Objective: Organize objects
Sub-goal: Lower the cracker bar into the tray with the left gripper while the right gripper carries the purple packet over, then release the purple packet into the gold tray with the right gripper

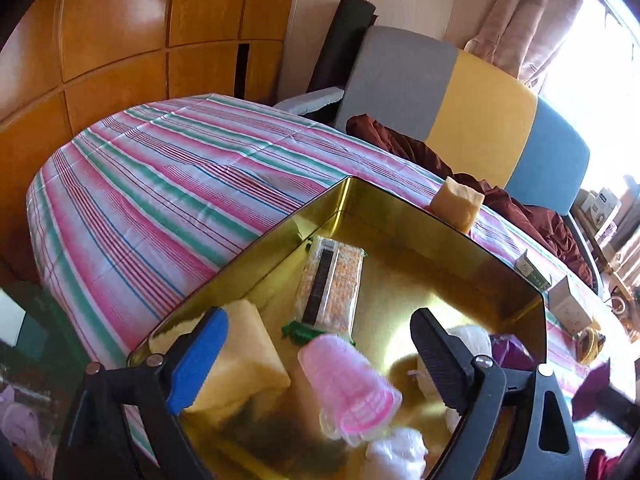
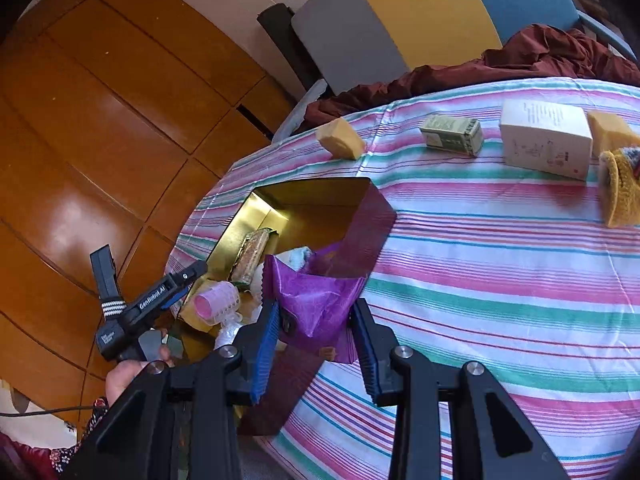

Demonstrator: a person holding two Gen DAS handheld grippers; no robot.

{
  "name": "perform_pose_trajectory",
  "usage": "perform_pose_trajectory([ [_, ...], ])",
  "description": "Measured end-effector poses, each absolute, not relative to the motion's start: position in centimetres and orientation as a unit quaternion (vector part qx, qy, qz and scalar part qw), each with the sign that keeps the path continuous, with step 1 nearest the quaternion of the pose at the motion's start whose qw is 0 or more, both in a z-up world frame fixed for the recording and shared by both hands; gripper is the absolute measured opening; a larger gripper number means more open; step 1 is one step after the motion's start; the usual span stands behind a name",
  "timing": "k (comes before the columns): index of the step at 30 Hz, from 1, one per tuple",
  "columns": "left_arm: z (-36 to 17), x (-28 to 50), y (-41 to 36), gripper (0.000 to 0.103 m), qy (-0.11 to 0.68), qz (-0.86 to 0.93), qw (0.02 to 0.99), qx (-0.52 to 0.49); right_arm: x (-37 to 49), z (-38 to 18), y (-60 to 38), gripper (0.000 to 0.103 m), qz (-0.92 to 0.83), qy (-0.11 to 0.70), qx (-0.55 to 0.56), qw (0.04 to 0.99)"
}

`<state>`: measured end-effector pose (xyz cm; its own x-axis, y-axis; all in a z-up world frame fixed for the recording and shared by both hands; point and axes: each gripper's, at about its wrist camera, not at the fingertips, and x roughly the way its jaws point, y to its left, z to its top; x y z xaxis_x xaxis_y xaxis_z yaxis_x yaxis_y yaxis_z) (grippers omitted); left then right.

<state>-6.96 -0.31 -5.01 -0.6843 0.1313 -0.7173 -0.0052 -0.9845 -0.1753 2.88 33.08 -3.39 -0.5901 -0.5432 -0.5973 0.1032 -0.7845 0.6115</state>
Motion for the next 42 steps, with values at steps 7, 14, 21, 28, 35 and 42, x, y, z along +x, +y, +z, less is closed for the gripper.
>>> perform_pose_trajectory([
  [7, -4.8, -3.5, 0.1, 0.098, -0.067, 0.926, 0.039, -0.371, -0.9, -1.7, 29.1, 0.036, -0.857, -0.237, 0.412, 0.198],
  [14, -4.9, -2.0, 0.2, 0.101, -0.05, 0.93, 0.038, -0.362, -5.4, -1.7, 25.0, 0.036, -0.858, -0.2, 0.433, 0.192],
  [21, -5.2, -1.4, -0.6, 0.101, -0.063, 0.927, 0.038, -0.368, -10.0, -3.6, 22.0, 0.037, -0.85, -0.166, 0.472, 0.162],
  [28, -5.0, -0.7, -1.1, 0.101, -0.068, 0.927, 0.046, -0.366, -14.0, -6.2, 20.8, 0.046, -0.826, -0.193, 0.514, 0.13],
  [35, -5.0, -0.5, -1.2, 0.101, -0.071, 0.927, 0.049, -0.365, -13.6, -6.0, 22.0, 0.061, -0.825, -0.23, 0.5, 0.127],
  [42, -5.0, -0.2, -0.3, 0.101, -0.068, 0.925, 0.058, -0.368, -11.2, -4.4, 23.6, 0.061, -0.842, -0.232, 0.468, 0.132],
])
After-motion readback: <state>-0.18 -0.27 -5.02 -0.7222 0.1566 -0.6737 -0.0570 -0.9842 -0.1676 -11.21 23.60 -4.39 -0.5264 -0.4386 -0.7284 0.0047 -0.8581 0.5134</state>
